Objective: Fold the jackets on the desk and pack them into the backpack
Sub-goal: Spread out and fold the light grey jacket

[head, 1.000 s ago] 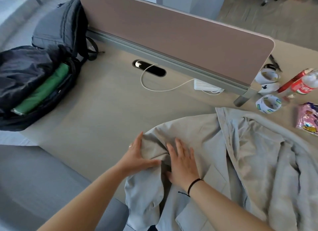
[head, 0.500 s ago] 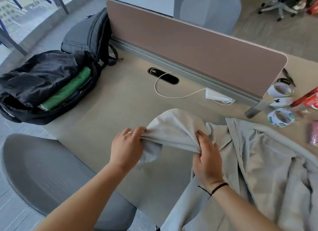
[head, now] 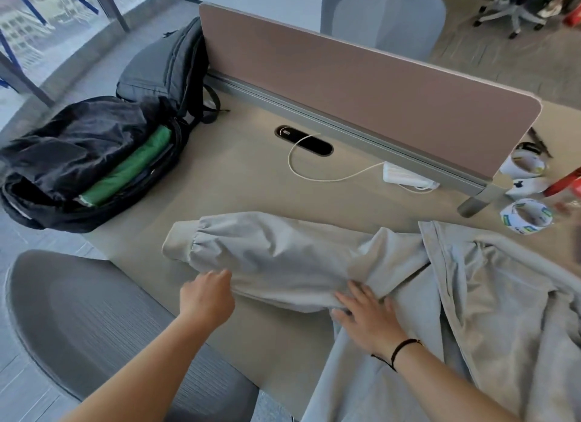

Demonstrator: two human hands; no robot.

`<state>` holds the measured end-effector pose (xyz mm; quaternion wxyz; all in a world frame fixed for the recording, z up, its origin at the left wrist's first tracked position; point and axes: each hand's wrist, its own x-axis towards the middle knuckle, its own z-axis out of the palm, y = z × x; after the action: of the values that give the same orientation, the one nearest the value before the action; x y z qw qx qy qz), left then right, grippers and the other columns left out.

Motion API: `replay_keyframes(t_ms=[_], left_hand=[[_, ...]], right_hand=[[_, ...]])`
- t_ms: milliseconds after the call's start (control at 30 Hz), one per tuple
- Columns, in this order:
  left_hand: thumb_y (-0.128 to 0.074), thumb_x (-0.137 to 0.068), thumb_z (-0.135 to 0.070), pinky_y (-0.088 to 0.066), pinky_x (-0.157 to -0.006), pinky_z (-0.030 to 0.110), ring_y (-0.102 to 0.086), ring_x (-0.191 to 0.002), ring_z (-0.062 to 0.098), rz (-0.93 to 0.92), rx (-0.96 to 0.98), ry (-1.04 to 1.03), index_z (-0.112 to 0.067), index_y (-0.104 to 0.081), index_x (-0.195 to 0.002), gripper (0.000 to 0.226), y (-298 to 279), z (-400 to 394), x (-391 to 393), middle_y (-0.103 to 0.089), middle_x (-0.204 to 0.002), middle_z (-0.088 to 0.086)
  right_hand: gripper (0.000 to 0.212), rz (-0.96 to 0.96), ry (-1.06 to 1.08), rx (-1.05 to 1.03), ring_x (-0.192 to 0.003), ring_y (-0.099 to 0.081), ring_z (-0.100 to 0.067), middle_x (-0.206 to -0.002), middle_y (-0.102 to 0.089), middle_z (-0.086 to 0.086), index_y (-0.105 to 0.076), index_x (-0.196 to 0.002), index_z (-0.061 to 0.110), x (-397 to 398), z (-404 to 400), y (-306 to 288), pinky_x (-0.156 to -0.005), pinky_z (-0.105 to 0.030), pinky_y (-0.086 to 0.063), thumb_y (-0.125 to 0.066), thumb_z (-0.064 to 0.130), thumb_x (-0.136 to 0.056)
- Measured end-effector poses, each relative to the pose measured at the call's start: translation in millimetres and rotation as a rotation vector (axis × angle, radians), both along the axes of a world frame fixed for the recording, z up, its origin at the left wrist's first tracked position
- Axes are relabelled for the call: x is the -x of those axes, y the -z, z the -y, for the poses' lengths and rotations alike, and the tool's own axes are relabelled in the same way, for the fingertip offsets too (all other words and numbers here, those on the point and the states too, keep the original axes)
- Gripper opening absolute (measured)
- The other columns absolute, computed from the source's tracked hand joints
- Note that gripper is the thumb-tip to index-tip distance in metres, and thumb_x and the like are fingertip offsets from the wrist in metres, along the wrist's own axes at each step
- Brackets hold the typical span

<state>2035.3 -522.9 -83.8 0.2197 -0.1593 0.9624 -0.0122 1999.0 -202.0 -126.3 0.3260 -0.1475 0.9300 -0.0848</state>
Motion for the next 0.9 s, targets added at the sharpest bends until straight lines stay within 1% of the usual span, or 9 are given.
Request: replay_keyframes(t_ms=[67, 133, 200, 267, 400, 500, 633, 767, 900], left_hand=[[-0.051, -0.089, -0.029, -0.044, -0.086, 0.037, -0.056, -0.117, 0.025, -0.185, -0.009, 0.021, -0.025, -0.058, -0.122, 0.035, 5.3, -3.6, 9.9, -0.062, -0.125, 0.000], [-0.051, -0.094, -0.039, -0.042, -0.100, 0.040, -0.047, -0.131, 0.027, -0.300, -0.095, 0.051, -0.023, -0.055, -0.131, 0.040, 7.7, -11.1, 21.6, -0.054, -0.141, 0.004], [-0.045, -0.099, -0.047, -0.029, -0.115, 0.041, -0.025, -0.149, 0.026, -0.277, -0.209, 0.116, -0.027, -0.041, -0.145, 0.050, 10.1, -26.3, 32.8, -0.031, -0.161, 0.003], [-0.037, -0.102, -0.052, -0.013, -0.123, 0.045, -0.003, -0.155, 0.024, -0.205, -0.283, 0.221, -0.032, -0.026, -0.154, 0.057, 16.7, -47.1, 42.2, -0.007, -0.168, -0.002], [-0.022, -0.095, -0.071, -0.002, -0.115, 0.071, 0.016, -0.153, 0.027, 0.000, -0.303, 0.302, -0.048, 0.002, -0.155, 0.069, 43.5, -86.1, 53.9, 0.019, -0.164, -0.016], [-0.009, -0.088, -0.082, -0.002, -0.105, 0.082, 0.024, -0.149, 0.037, 0.122, -0.280, 0.076, -0.051, 0.015, -0.152, 0.075, 63.3, -103.2, 58.8, 0.028, -0.161, -0.020], [-0.002, -0.085, -0.083, 0.006, -0.112, 0.075, 0.029, -0.148, 0.036, 0.047, -0.242, -0.008, -0.041, 0.016, -0.156, 0.084, 68.6, -133.8, 72.1, 0.030, -0.162, -0.005], [0.007, -0.078, -0.078, 0.009, -0.120, 0.059, 0.022, -0.152, 0.029, -0.095, -0.337, 0.264, -0.037, 0.012, -0.157, 0.089, 63.7, -197.6, 90.0, 0.023, -0.165, 0.002], [0.008, -0.079, -0.072, 0.012, -0.121, 0.054, 0.023, -0.152, 0.027, -0.103, -0.396, 0.535, -0.037, 0.010, -0.158, 0.086, 62.1, -266.7, 99.9, 0.025, -0.165, 0.002]], right_hand=[[0.070, -0.056, 0.015, 0.014, -0.154, 0.008, -0.015, -0.168, 0.003, 0.010, -0.019, -0.156, 0.041, 3.5, 0.3, -0.8, -0.119, -0.060, -0.002, -0.007, 0.068, -0.092], [0.064, -0.109, 0.058, 0.021, -0.154, 0.011, -0.014, -0.168, 0.006, 0.012, -0.014, -0.157, 0.042, 9.9, 2.8, -0.6, -0.119, -0.061, 0.002, -0.009, 0.064, -0.097], [0.057, -0.166, 0.109, 0.011, -0.154, 0.012, -0.014, -0.167, 0.008, 0.012, -0.010, -0.157, 0.042, 17.3, 7.7, 0.0, -0.119, -0.060, 0.005, -0.015, 0.057, -0.103], [0.056, -0.145, 0.137, -0.013, -0.154, 0.010, -0.018, -0.168, 0.008, 0.010, -0.008, -0.157, 0.043, 25.3, 14.2, 2.1, -0.119, -0.060, 0.005, -0.020, 0.056, -0.104], [0.059, 0.047, 0.030, -0.033, -0.153, 0.010, -0.028, -0.167, 0.012, 0.006, -0.012, -0.155, 0.048, 35.3, 17.1, 12.4, -0.119, -0.059, 0.002, -0.030, 0.060, -0.100], [0.056, -0.092, 0.087, 0.008, -0.154, 0.006, -0.020, -0.168, 0.005, 0.007, -0.020, -0.155, 0.043, 43.0, -12.5, 7.9, -0.119, -0.057, 0.002, -0.032, 0.053, -0.102], [0.055, -0.181, 0.297, -0.080, -0.154, 0.005, -0.022, -0.168, 0.004, 0.004, -0.018, -0.154, 0.044, 47.2, -93.4, 8.4, -0.122, -0.047, -0.005, -0.033, 0.051, -0.101], [0.059, -0.283, 0.343, -0.218, -0.154, 0.003, -0.029, -0.168, 0.003, -0.005, -0.010, -0.156, 0.041, 41.6, -143.6, 8.8, -0.123, -0.047, 0.000, -0.033, 0.046, -0.102], [0.059, -0.384, 0.382, -0.248, -0.154, -0.003, -0.032, -0.168, -0.003, -0.006, -0.020, -0.157, 0.039, 37.5, -165.1, 2.9, -0.121, -0.048, 0.005, -0.027, 0.047, -0.099]])
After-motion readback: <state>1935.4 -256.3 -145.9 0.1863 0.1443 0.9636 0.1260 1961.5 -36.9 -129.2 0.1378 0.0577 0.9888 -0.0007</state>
